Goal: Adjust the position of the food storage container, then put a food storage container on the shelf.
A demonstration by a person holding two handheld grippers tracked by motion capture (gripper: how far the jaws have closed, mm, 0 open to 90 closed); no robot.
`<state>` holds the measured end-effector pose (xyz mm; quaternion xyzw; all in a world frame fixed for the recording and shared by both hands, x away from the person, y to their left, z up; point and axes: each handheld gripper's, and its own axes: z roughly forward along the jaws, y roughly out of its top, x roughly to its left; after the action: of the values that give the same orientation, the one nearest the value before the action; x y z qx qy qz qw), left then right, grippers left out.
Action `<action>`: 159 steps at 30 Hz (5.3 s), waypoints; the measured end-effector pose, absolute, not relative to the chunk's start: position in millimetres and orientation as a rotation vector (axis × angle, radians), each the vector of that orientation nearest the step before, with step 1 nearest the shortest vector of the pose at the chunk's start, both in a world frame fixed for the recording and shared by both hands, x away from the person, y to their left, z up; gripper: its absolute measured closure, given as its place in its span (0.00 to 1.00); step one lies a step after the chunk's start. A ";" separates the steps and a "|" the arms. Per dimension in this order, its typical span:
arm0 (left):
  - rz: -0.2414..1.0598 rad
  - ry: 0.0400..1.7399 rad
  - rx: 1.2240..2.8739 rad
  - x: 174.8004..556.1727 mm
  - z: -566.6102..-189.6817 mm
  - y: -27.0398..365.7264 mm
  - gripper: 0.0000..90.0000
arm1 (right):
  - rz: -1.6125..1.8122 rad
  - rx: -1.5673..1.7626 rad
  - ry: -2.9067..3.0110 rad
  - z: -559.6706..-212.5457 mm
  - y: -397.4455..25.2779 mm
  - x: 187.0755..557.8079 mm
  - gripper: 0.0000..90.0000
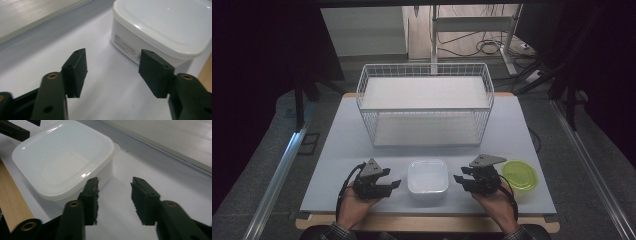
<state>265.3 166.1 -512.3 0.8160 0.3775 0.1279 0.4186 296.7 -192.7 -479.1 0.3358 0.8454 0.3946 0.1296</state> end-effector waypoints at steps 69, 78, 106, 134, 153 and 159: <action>0.086 0.855 2.028 292.6 -507.4 132.3 0.13 | 1.185 0.975 2.608 -481.4 -158.3 308.2 0.26; -0.070 0.837 2.034 299.8 -511.8 125.5 0.12 | 1.258 1.138 2.738 -489.3 -153.6 322.0 0.26; 0.029 1.080 1.894 265.5 -488.6 139.5 0.88 | 1.290 1.340 2.484 -473.0 -169.0 288.0 0.87; 0.217 0.999 1.825 285.9 -423.4 140.9 0.88 | 1.433 1.125 2.309 -414.4 -168.0 305.0 0.87; 0.272 0.961 1.766 314.2 -374.3 150.0 0.88 | 1.494 1.067 2.239 -363.4 -160.4 333.5 0.87; 0.293 0.955 1.744 322.2 -356.9 154.0 0.88 | 1.505 1.040 2.215 -344.8 -156.3 341.3 0.87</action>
<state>322.2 154.0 -356.9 0.7324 0.4010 0.1231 0.5363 341.3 -156.3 -344.8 0.3588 0.7640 0.5192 0.1338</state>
